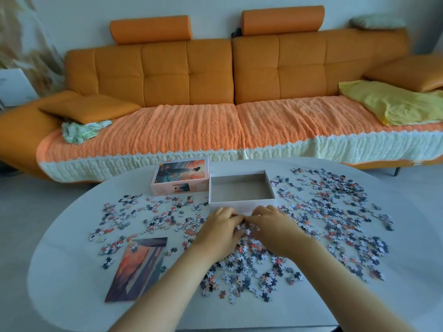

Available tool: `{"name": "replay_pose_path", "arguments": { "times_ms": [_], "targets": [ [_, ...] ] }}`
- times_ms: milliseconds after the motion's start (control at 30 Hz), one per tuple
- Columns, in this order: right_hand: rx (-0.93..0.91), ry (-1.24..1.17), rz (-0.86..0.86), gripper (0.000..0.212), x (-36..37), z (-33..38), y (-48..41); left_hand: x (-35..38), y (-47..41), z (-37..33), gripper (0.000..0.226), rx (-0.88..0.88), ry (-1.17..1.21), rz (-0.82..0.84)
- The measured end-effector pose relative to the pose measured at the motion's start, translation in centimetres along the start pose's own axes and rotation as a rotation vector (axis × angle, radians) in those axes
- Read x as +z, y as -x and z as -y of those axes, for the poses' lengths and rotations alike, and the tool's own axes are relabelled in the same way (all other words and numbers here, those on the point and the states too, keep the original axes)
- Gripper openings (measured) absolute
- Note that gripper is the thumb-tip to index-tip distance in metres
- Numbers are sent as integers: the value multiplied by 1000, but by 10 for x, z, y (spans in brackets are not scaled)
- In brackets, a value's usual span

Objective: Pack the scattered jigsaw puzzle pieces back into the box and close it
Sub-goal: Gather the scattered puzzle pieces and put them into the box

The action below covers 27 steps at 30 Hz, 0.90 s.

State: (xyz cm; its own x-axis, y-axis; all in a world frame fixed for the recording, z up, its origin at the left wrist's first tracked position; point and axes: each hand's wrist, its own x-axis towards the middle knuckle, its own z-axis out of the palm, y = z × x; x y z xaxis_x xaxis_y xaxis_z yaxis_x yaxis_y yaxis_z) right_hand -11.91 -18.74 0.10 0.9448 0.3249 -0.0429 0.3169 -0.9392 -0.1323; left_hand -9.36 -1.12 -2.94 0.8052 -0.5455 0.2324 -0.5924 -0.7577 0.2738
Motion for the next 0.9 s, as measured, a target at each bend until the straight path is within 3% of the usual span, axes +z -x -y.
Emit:
{"name": "replay_pose_path", "arguments": {
  "times_ms": [133, 500, 600, 733, 900],
  "targets": [
    [19, -130, -5, 31, 0, 1, -6, 1, -2, 5, 27, -25, 111, -28],
    [116, -174, 39, 19, -28, 4, -23, -23, -18, 14, 18, -93, 343, -58],
    [159, -265, -78, 13, -54, -3, -30, -45, -39, 18, 18, -114, 431, -153],
    [186, -312, -355, 14, -62, -19, -53, -54, -63, 24, 25, -134, 397, -267],
    [110, -210, -173, 28, -42, -20, -65, -29, -69, 33, 33, -112, 129, -23]
  ]
}}
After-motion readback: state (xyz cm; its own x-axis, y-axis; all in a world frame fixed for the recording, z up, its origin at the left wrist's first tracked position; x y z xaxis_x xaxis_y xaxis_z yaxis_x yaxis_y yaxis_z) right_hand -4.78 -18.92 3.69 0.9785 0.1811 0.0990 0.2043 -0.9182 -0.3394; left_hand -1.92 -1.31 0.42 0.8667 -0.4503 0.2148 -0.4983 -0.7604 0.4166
